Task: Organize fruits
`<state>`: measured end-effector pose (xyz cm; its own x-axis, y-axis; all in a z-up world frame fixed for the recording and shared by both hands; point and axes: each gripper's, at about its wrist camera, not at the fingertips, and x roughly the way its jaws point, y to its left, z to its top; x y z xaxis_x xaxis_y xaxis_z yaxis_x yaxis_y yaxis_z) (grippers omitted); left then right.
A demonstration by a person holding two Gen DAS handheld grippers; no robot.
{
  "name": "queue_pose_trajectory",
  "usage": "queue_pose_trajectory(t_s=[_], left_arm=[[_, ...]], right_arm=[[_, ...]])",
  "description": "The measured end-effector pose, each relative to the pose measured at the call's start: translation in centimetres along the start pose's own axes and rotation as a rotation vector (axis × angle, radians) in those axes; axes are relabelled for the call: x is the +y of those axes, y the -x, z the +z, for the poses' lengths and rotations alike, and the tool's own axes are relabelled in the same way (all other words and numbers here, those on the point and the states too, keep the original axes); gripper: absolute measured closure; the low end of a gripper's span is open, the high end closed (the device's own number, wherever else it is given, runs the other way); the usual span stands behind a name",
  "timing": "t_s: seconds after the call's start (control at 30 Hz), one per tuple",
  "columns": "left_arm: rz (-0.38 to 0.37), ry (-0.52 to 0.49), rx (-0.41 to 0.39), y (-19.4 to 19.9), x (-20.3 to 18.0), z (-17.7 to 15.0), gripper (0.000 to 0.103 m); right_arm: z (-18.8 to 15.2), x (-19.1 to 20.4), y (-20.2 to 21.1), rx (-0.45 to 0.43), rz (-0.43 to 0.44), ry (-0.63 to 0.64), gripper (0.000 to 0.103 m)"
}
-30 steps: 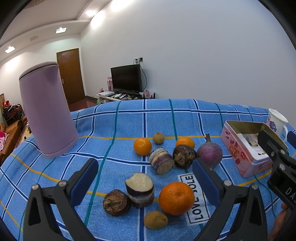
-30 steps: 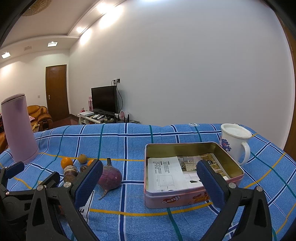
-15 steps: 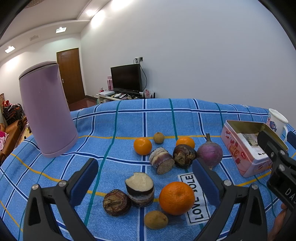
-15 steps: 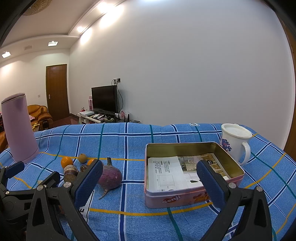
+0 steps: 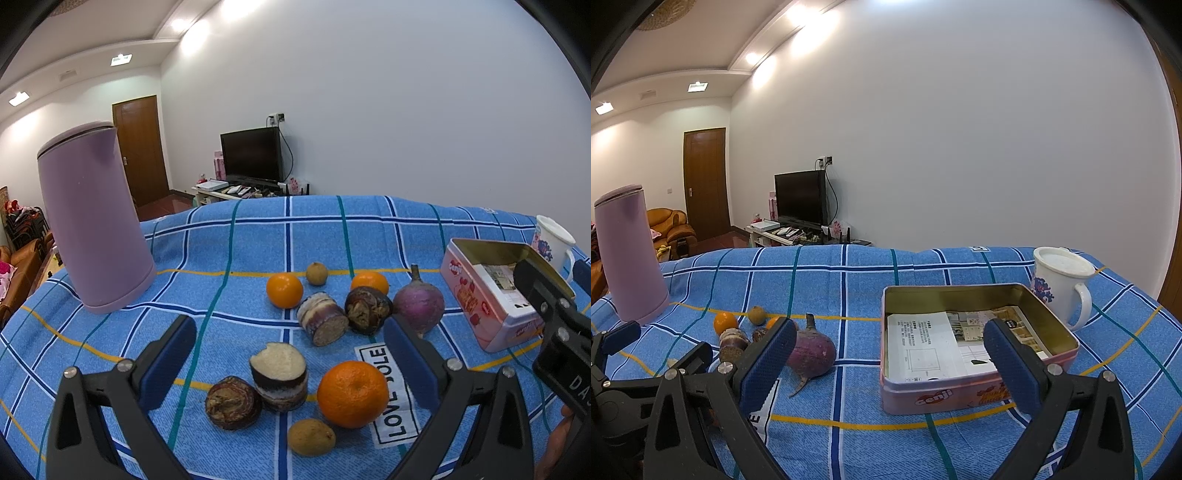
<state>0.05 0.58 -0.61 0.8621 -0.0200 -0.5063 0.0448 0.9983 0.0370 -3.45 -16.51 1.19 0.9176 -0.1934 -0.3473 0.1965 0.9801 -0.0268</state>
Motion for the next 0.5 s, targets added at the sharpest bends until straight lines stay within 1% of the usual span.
queue_pose_trajectory(t_s=[0.5], left_arm=[[0.0,0.0,0.003,0.03,0.0,-0.03,0.0]], right_arm=[[0.07,0.1,0.1,0.002,0.011,0.0,0.001]])
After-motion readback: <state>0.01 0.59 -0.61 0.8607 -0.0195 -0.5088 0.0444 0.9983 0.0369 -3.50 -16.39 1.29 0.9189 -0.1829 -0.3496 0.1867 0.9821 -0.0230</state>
